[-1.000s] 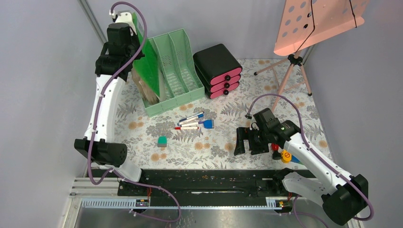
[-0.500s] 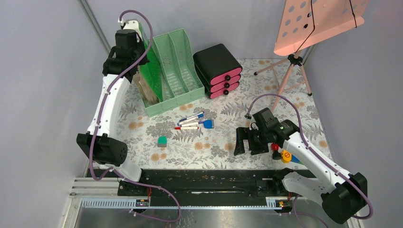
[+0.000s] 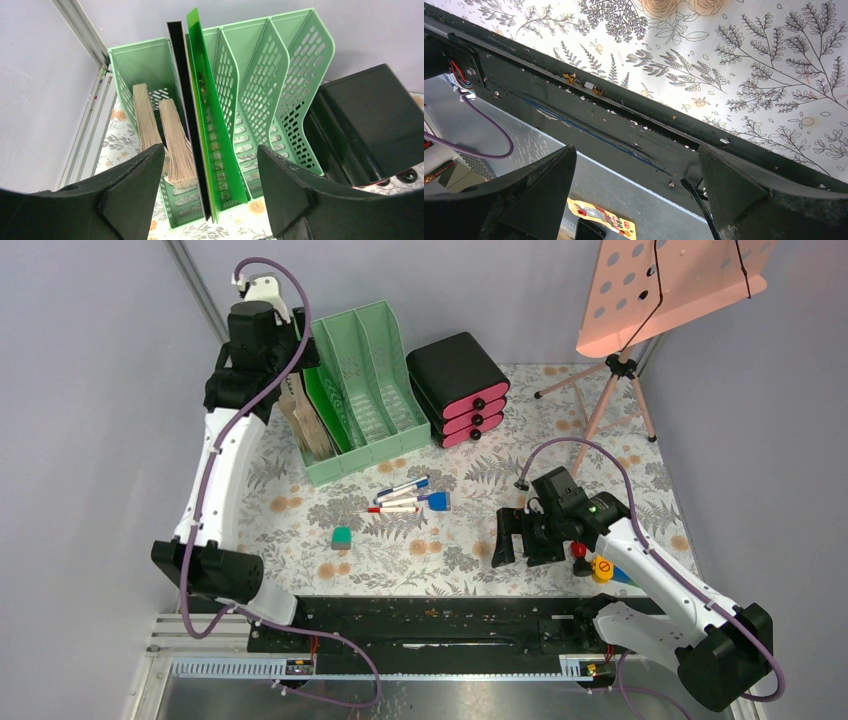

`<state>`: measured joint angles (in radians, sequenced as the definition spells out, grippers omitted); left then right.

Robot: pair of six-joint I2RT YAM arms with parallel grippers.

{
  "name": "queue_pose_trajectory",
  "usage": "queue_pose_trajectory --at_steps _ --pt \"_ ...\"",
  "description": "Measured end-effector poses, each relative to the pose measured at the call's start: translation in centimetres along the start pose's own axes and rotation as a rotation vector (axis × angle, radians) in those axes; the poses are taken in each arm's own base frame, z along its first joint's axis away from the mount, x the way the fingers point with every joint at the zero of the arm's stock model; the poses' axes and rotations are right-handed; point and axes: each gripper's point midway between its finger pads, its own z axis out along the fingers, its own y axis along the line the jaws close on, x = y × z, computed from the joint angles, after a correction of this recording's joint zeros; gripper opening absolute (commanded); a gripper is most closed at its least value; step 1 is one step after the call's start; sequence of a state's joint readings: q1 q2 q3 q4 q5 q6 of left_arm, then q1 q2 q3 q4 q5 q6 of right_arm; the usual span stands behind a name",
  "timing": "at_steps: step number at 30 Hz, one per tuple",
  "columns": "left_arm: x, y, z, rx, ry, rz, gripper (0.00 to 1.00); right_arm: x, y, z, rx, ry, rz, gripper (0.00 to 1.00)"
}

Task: Organize the desk
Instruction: Place the folder in the storage box.

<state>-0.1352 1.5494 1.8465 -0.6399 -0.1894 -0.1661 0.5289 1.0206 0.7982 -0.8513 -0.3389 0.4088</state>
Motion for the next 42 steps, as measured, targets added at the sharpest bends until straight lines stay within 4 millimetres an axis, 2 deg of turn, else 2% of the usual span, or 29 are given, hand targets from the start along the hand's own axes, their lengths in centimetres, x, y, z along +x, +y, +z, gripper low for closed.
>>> queue_pose_trajectory --at_steps 4,7,13,19,25,34,39,42 --pt "-0.9 -0.1 -2.4 0.031 -0.046 -0.022 0.7 -0.1 0.2 0.0 -0.01 -0.004 0.002 1.0" --pt "-0.8 -0.4 -4.6 0.077 -0.071 -0.039 0.72 -0.4 0.6 0.1 -0.027 -0.011 0.008 1.0" --pt "2.1 -1.3 -8.8 0.195 -0.081 -0.081 0.75 -1.0 1.3 0.5 -0.055 -0.013 0.031 1.0" --pt "7.3 -2.3 -11.7 0.309 -0.02 -0.129 0.76 -1.6 1.7 0.9 -0.07 -0.023 0.049 1.0" --pt "14.2 -3.6 -14.0 0.44 0.099 -0.163 0.8 -2.1 2.3 1.1 -0.093 -0.028 0.077 0.99" --pt "25.7 -4.1 -15.8 0.531 0.342 -0.242 0.88 -3.2 2.8 1.9 -0.11 -0.038 0.124 0.99" --pt "29.5 -4.6 -16.6 0.569 0.448 -0.295 0.95 -3.6 2.7 2.6 -0.103 -0.027 0.157 0.99" --pt "30.0 -4.9 -16.8 0.585 0.478 -0.305 0.98 -4.2 2.5 2.9 -0.104 -0.029 0.186 0.99"
